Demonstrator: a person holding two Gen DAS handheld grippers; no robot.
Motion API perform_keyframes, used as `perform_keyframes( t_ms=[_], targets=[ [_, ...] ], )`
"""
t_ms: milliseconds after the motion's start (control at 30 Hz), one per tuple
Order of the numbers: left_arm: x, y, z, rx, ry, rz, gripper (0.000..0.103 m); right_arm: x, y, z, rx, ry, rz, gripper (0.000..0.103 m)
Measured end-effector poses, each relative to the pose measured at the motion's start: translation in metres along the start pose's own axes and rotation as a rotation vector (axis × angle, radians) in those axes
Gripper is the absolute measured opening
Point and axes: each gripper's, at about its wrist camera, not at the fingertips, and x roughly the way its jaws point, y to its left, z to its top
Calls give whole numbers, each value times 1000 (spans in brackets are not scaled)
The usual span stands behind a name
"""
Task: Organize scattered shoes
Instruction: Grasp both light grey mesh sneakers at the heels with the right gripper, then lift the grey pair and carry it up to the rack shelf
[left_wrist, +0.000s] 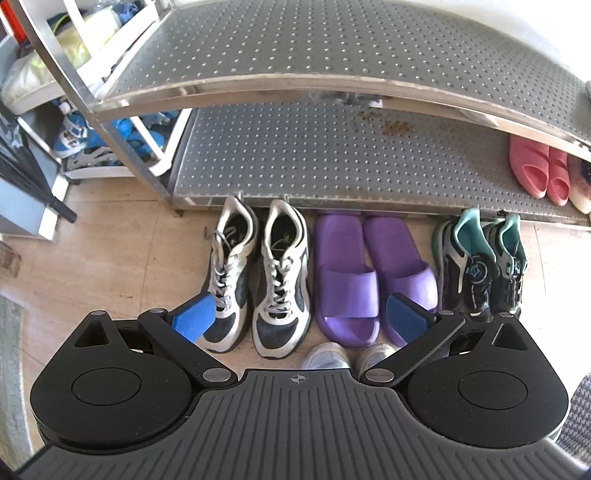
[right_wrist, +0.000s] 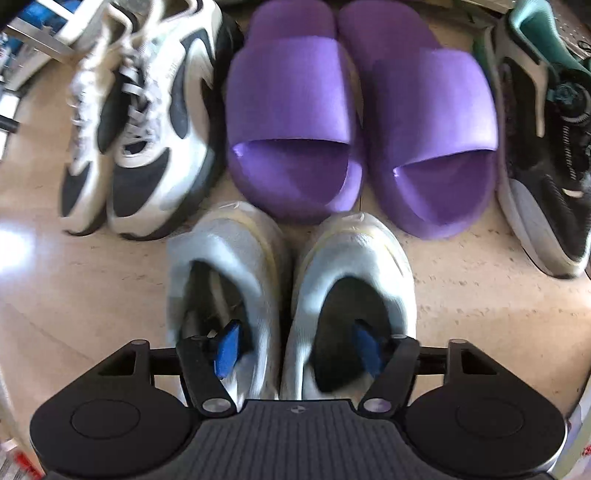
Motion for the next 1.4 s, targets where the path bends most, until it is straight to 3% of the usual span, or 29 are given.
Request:
perform_keyframes(
  t_ms=[100,133,167,200,233,300,433,600,700,867,967,1067,1133,1400],
  targets=[
    [3,0,2,-1,6,-1,101,10,9,6,-19,-27,-29,78],
    [4,-1,3,0,7,0,101,9,14,5,-39,-37,-44,73],
    [5,-2,3,1,8,1,101,6,19,3,-71,-48,-58,62],
    [5,-2,3,5,8,2,101,2,23,1,-104,-59,-72,38],
    [5,-2,3,6,7,4,101,-4,25,-2,-121,-68,-65,30],
    [5,-3,2,10,-1,15,101,-25,21,-12,-116,-83,-4,26],
    [-3,2,0,-13,-50,13,101,-89,4,-50,-113,-168,96,25],
    [-38,11,-12,-57,-208,-1,101,-197,-31,-92,-164,-376,144,24],
    [-63,11,-22,-59,-207,-18,100,-265,-62,-112,-158,-520,124,24],
    [-108,11,-46,-28,-198,-33,101,-333,-104,-147,-86,-719,95,25],
    [-125,11,-61,-16,-173,27,101,-353,-129,-164,-18,-797,112,25],
    [-137,8,-77,-61,-132,20,101,-366,-154,-177,63,-857,146,25],
    [-147,-1,-87,-70,-131,-1,101,-367,-163,-182,101,-871,160,25],
    [-163,-58,-114,68,-143,-47,101,-352,-190,-207,216,-864,153,25]
  ],
)
